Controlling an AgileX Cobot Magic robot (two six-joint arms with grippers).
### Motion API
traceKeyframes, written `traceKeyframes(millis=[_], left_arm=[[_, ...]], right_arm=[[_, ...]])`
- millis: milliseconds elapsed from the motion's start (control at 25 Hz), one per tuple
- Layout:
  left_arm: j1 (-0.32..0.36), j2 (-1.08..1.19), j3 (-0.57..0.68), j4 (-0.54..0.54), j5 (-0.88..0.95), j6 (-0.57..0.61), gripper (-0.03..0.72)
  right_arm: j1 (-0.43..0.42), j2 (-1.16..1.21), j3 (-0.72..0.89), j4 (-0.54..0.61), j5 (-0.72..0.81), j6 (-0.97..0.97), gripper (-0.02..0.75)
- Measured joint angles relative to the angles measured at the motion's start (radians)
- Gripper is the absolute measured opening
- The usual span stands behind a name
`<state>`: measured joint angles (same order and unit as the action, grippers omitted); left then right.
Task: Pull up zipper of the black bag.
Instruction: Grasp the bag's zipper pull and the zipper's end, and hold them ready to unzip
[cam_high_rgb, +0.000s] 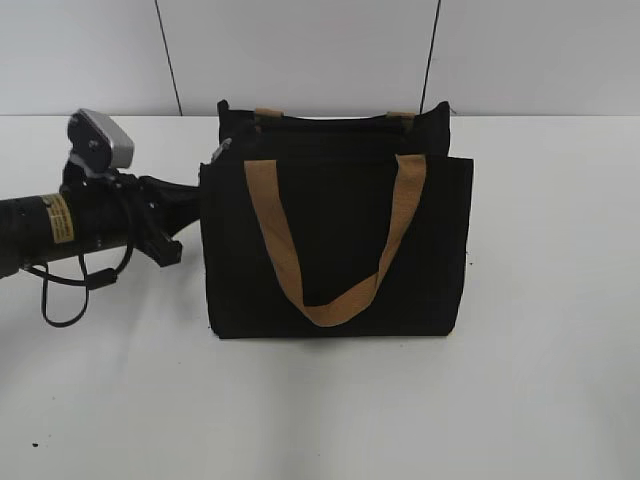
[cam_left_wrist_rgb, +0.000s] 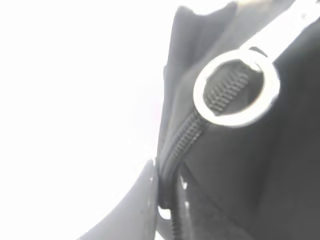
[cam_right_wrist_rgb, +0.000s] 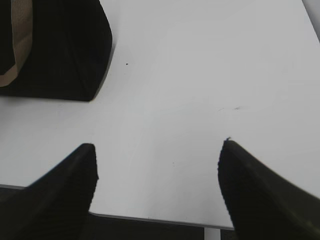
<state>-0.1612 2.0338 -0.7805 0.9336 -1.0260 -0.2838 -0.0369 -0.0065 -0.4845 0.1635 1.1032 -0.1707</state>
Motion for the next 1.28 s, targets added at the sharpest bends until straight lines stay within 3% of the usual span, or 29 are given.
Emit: traceKeyframes(millis=[160, 720, 840, 1080, 1280], left_arm=[[0.000, -0.120, 0.067, -0.152, 0.053, 0.063, 0.034], [0.000, -0.470, 0.113, -0.133, 0.306, -0.030, 0.033], [0.000, -0.482, 0.113, -0.119, 0.313, -0.068, 0.033], [-0.028, -0.482, 0.113, -0.100, 0.322, -0.089, 0.032], [-0.046, -0.482, 0.113, -0.104, 0.323, -0.090, 0.032]], right_arm=[[0.000, 0.000, 0.000, 0.000, 0.000, 0.000, 0.577], [0.000, 0.000, 0.000, 0.016, 0.000, 0.000, 0.575], [0.000, 0.000, 0.000, 0.029, -0.011, 0.031, 0.540], [0.000, 0.136, -0.016, 0.172, -0.202, 0.042, 0.483], [0.000, 0.389, -0.043, 0.334, -0.301, -0.122, 0.481]])
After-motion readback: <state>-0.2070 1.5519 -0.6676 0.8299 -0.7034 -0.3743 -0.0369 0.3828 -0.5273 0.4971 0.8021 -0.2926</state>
